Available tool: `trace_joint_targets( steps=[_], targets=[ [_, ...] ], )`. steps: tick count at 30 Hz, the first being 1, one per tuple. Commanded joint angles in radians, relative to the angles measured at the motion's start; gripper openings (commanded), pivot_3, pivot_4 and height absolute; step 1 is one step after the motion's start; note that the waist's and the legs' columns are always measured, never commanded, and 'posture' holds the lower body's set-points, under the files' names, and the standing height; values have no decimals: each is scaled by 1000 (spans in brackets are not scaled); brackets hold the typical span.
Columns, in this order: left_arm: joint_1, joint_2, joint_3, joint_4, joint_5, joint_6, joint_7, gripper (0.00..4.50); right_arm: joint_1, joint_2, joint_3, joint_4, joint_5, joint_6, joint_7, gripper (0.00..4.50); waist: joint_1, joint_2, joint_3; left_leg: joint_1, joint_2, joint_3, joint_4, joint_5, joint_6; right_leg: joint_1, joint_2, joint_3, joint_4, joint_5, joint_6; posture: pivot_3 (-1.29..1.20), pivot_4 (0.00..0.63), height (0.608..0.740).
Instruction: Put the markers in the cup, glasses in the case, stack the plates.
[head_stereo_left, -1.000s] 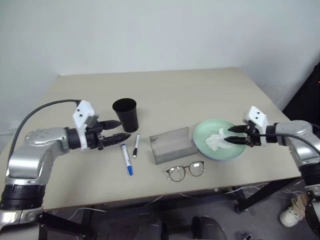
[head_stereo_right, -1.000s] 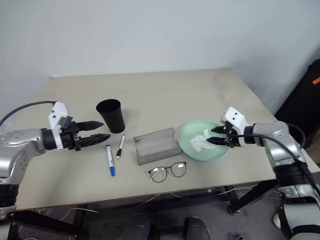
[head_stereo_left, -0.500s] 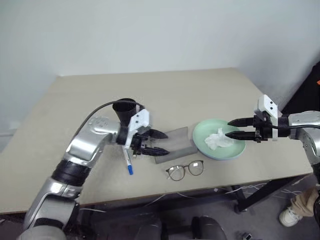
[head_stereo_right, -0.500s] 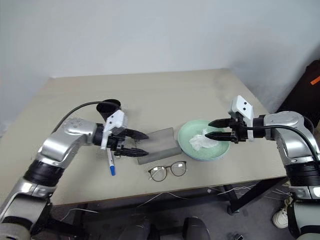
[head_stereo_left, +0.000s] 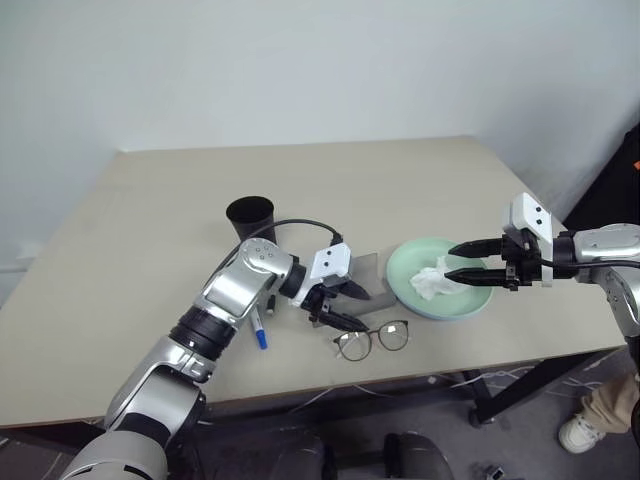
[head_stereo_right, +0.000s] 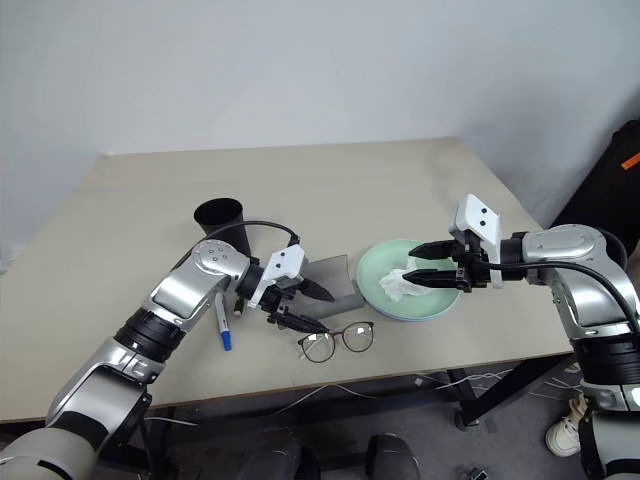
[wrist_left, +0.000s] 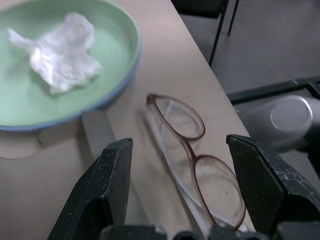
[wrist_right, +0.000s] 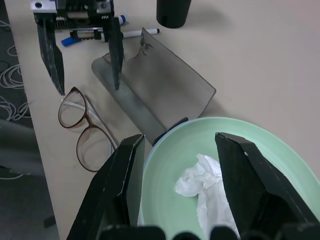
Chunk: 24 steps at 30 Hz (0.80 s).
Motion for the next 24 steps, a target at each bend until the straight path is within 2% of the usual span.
trace_joint_targets(
  steps=[1,24],
  targets=[
    [-20,-16,-7,-21,18,-15,-7,3159,-2,-12,-39,-41,25,5,-12,2410,1,0,0,0,0,0,0,0,0,0,0,0,0,0,0,0,0,723],
    [55,-91,-78,-97,159,57,173,3159,28,1,-38,-65,47,17,-58,2410,1,0,0,0,0,0,1,-1,2,0,0,0,0,0,0,0,0,723]
  ],
)
